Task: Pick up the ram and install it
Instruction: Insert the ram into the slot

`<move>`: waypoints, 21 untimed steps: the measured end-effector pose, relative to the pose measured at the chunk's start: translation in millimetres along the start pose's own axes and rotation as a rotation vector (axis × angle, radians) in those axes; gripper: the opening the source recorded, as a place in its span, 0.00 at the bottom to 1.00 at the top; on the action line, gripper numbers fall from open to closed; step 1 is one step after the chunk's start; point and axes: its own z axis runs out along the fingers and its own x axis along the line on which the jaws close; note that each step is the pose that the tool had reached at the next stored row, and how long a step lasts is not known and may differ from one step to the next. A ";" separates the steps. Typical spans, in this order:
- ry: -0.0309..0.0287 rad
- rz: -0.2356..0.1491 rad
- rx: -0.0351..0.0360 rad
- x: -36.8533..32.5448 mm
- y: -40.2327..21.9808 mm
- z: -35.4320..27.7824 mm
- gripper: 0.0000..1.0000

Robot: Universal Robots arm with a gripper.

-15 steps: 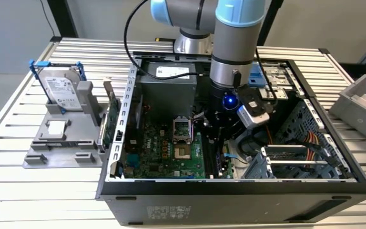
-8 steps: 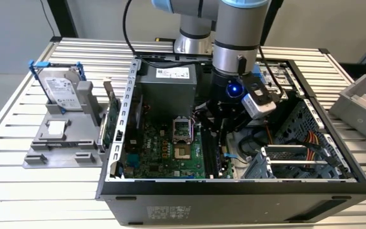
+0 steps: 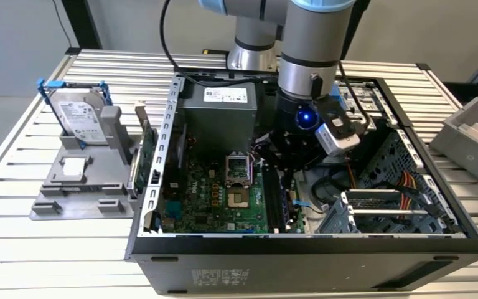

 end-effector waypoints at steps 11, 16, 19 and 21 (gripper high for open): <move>0.0414 -0.004 -0.1993 0.0 -0.8 0.3 0.00; 0.0561 -0.006 -0.2037 -1.6 -1.8 -2.8 0.00; 0.0579 -0.006 -0.2028 -2.0 -4.5 -13.3 0.00; 0.0595 -0.007 -0.2026 -2.8 -6.2 -20.2 0.00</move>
